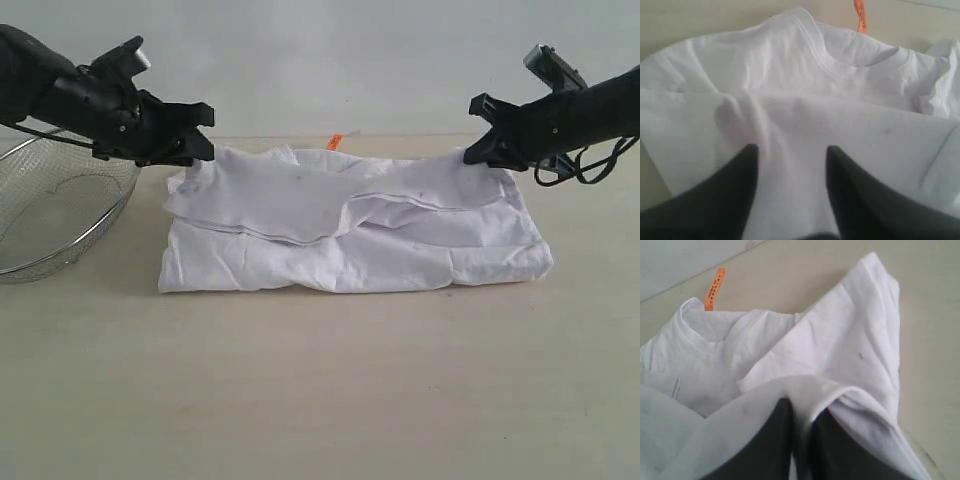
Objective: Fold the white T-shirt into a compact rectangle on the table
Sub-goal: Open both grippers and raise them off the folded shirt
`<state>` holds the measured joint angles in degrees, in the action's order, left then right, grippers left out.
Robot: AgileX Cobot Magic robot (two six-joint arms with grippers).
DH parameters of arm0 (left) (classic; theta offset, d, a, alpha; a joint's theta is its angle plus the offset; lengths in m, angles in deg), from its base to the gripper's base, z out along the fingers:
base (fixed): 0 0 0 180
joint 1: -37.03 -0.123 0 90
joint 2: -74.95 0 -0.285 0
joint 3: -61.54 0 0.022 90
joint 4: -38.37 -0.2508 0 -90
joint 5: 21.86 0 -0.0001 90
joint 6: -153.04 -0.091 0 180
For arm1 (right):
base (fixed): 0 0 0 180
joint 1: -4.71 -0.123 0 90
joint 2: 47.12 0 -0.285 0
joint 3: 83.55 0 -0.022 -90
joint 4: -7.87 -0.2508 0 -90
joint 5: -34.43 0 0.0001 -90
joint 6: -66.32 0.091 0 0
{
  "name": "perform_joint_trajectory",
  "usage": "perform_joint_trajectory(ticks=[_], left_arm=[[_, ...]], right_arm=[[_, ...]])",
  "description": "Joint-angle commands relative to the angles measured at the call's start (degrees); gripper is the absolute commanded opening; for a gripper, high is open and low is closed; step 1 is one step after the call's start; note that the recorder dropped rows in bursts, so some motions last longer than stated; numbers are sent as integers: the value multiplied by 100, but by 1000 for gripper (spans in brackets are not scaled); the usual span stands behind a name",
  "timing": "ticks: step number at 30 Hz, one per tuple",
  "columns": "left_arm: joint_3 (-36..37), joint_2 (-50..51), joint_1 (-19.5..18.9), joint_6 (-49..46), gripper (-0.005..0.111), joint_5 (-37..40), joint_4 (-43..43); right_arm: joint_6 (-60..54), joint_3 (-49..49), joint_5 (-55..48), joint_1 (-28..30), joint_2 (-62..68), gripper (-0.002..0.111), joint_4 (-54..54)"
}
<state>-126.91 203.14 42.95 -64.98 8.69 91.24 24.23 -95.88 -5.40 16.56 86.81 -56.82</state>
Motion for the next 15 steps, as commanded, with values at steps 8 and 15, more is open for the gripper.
perform_joint_trajectory(ticks=[8, 15], left_arm=[[-40, -9, -17, 47, 42, 746, -48], [-40, -503, -17, 120, 5, 1384, -399]], right_arm=[[-179, -41, -178, 20, -28, 49, 52], [-179, -41, -402, 30, -169, 48, 91]])
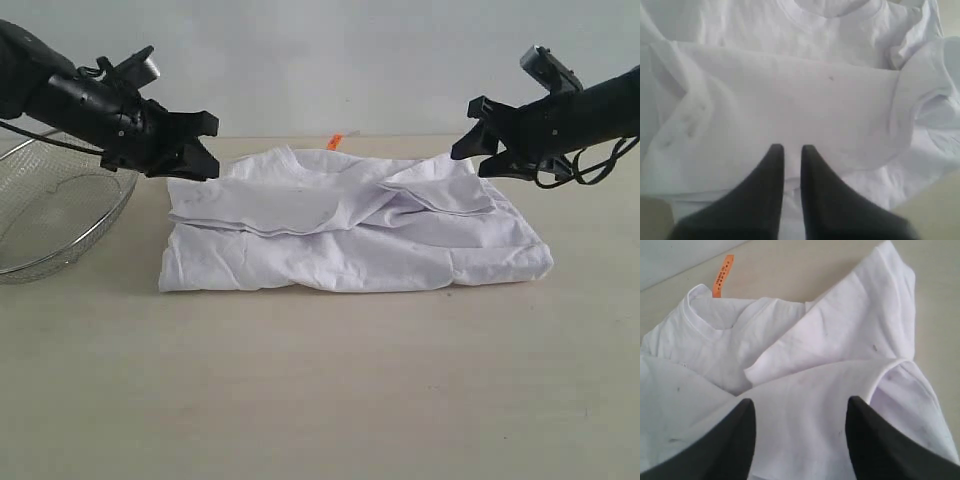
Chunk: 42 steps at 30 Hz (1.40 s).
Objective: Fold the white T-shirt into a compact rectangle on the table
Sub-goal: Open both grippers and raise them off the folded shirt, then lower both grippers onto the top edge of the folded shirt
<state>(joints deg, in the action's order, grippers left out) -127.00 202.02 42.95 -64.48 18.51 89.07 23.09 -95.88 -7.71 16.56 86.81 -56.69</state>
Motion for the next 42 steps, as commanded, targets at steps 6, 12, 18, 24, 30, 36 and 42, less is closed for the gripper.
perform_joint_trajectory(ticks=[6, 12, 18, 24, 30, 36, 42], left_arm=[[3, -808, -3, 70, 4, 1034, -577], [422, -731, 69, 70, 4, 1196, -711], [798, -628, 313, 70, 4, 972, -855], [839, -594, 351, 70, 4, 888, -935], [839, -594, 351, 70, 4, 804, -937], [839, -594, 351, 70, 4, 735, -946], [839, -594, 351, 70, 4, 704, -962]], right_arm=[[-134, -41, -1260, 8, -502, 30, 348], [-529, -28, -1257, -471, -502, 45, 1426], [-359, -28, -175, -1159, -492, 62, 2694], [231, -28, 768, -1601, -480, 62, 4008], [288, -28, 1092, -1655, -404, 62, 4244], [288, -28, 912, -1655, -308, 62, 4343], [277, -28, 597, -1655, -319, 62, 4343]])
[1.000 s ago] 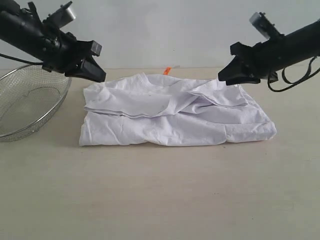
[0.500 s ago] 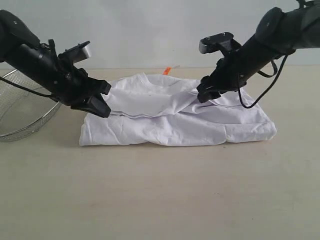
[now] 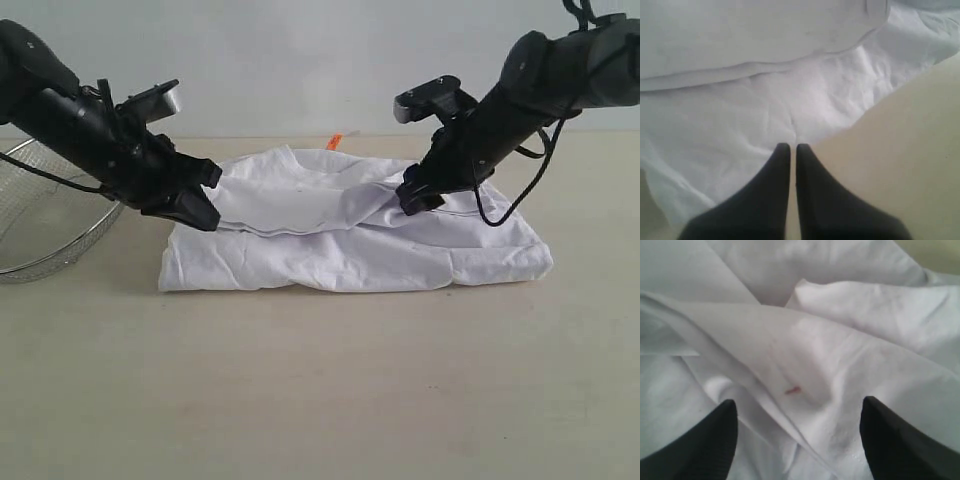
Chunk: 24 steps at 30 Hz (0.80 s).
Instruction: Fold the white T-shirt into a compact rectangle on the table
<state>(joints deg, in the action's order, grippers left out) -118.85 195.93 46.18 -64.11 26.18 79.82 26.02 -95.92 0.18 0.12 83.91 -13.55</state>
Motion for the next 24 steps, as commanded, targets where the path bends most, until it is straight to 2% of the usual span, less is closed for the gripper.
perform_joint_trajectory(ticks=[1, 6, 11, 14, 15, 18, 24], left_arm=[[25, 14, 27, 33, 4, -74, -35], [25, 14, 27, 33, 4, -123, -35], [25, 14, 27, 33, 4, -123, -35], [25, 14, 27, 33, 4, -133, -35], [25, 14, 27, 33, 4, -133, -35], [25, 14, 27, 33, 4, -133, -35], [25, 14, 27, 33, 4, -133, -35]], right_arm=[[-16, -24, -191, -12, -29, 62, 29], [45, -24, 179, -12, 67, 61, 29], [103, -24, 514, -12, 205, 42, 29], [147, -24, 755, -12, 218, 35, 29], [147, -24, 846, -12, 205, 30, 29], [263, -38, 1210, -12, 172, 0, 29], [637, -38, 2206, -12, 172, 0, 18]])
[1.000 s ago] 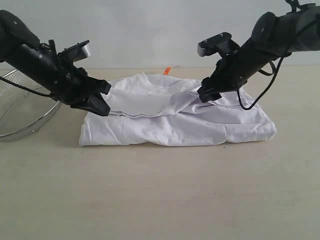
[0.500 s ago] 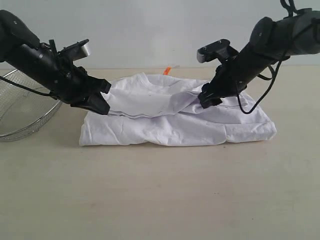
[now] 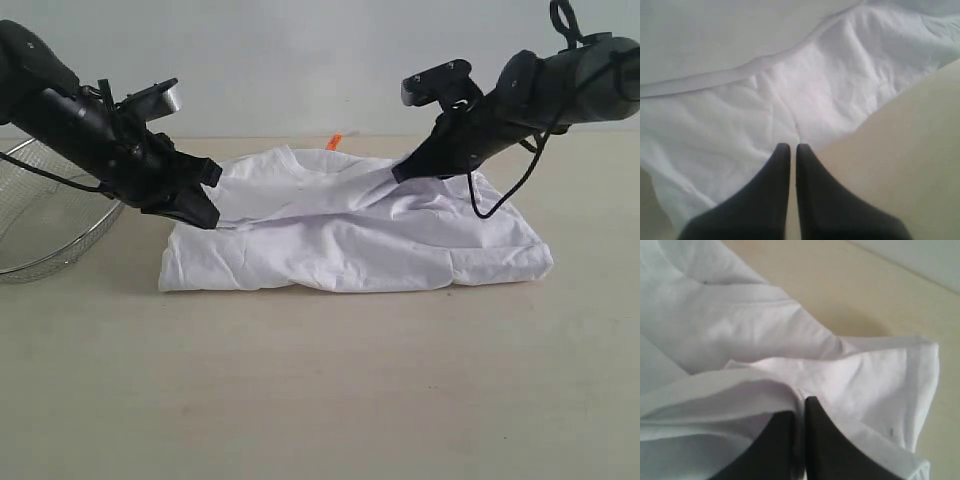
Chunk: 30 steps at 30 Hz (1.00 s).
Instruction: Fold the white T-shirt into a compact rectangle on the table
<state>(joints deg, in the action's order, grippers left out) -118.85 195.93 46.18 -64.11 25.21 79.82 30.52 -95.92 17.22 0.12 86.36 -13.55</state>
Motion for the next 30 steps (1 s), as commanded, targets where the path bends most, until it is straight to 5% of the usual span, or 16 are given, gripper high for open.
perform_joint_trajectory(ticks=[1, 12, 21, 30], left_arm=[[25, 14, 27, 33, 4, -36, -35], [25, 14, 27, 33, 4, -15, -63], [25, 14, 16, 33, 4, -15, -72], [25, 14, 16, 33, 4, 85, -170]], right_arm=[[244, -38, 619, -12, -74, 0, 18], [661, -628, 1454, 0, 307, 1, -47], [677, -796, 1396, 12, 477, 54, -12], [1438, -832, 758, 586, 359, 55, -23]])
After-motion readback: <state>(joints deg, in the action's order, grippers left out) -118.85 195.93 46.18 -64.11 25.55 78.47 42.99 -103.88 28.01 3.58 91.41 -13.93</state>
